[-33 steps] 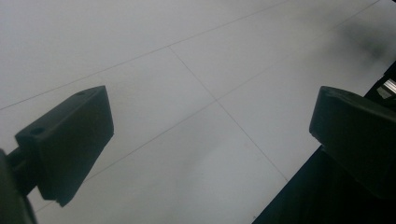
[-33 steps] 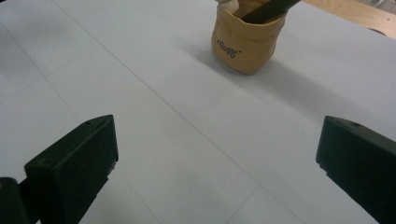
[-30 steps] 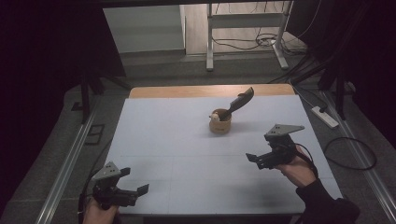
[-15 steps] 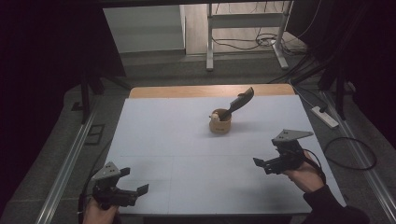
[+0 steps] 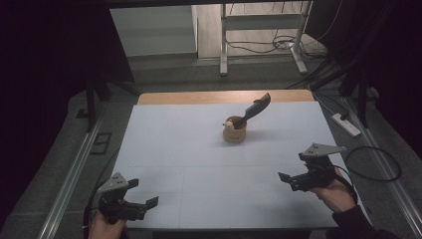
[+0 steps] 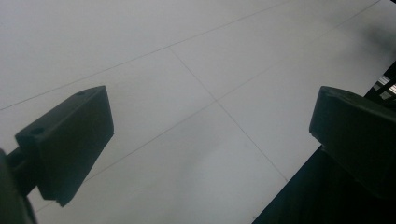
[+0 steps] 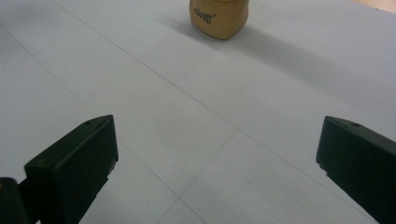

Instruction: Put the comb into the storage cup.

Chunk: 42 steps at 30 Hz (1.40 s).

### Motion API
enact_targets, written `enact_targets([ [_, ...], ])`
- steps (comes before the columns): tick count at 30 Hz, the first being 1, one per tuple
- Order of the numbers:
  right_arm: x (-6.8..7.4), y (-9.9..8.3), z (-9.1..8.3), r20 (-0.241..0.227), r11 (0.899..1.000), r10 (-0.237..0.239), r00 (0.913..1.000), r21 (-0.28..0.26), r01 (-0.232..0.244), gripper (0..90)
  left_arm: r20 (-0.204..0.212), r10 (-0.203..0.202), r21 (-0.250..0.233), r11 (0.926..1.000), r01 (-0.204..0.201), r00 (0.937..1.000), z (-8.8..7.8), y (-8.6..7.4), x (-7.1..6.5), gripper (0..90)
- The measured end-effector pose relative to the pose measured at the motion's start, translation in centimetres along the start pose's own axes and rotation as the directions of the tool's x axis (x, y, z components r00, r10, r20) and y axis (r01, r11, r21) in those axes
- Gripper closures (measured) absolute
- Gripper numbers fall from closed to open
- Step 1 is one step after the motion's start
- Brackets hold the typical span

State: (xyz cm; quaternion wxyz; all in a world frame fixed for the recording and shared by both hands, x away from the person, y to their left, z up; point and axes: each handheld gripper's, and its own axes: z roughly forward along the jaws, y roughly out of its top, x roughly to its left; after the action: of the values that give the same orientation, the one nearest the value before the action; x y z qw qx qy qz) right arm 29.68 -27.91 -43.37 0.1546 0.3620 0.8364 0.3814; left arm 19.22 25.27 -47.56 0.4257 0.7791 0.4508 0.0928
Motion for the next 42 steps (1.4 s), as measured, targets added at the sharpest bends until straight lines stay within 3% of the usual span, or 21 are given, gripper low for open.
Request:
enact_targets([
  [19,-0.5,-2.0,-1.7,0.049,1.000,0.026,0.9984,-0.007,-0.026,0.0,-0.001,-0.001,0.001,1.0000,0.001,1.0000,0.0,0.0,0.0,0.5],
  [42,-1.2,-4.4,-3.5,0.120,0.996,0.082,0.9894,0.021,-0.085,0.0,-0.005,-0.007,-0.001,1.0000,0.007,1.0000,0.0,0.0,0.0,0.2],
])
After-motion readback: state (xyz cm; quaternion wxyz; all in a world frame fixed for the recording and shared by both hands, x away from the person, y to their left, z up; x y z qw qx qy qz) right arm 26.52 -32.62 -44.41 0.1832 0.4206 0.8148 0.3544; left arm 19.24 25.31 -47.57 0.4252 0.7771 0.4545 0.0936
